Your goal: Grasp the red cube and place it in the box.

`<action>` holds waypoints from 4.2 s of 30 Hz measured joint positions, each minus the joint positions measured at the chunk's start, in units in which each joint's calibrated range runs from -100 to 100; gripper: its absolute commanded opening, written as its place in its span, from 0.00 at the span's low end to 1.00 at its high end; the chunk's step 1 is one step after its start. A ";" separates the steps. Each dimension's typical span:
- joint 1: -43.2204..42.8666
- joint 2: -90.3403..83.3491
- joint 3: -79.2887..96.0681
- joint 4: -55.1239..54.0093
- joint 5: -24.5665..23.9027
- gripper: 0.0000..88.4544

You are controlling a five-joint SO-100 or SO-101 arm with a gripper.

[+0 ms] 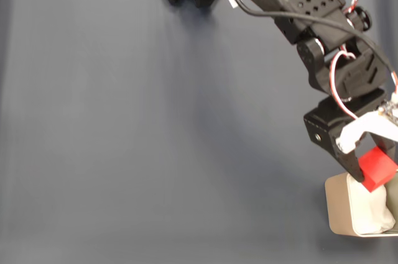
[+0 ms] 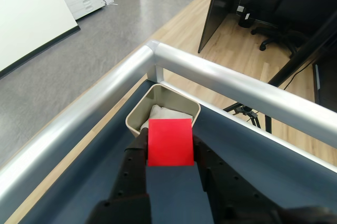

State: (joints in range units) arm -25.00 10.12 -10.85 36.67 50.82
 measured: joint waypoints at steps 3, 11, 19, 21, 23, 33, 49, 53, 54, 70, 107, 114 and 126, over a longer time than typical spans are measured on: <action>0.15 2.78 -2.98 0.00 0.00 0.10; 0.59 8.86 -9.76 0.00 0.00 0.10; 0.52 13.63 -14.65 0.00 -0.05 0.10; 0.52 14.68 -15.82 0.00 -0.05 0.10; 0.52 15.46 -16.82 0.00 -0.05 0.10; 0.59 19.02 -19.80 -0.08 -0.05 0.10; 0.22 20.41 -19.89 -1.11 -0.05 0.10; 0.07 20.50 -19.89 -1.51 -0.05 0.11; 0.07 20.50 -19.89 -1.59 -0.05 0.11; -0.67 20.50 -19.89 -1.59 -1.03 0.32; -0.67 20.50 -19.89 -2.31 -0.15 0.45; -0.67 20.50 -19.89 -2.55 0.05 0.13; 8.46 8.51 -11.21 -2.55 0.05 0.00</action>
State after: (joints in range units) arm -16.54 18.63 -22.06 34.13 50.87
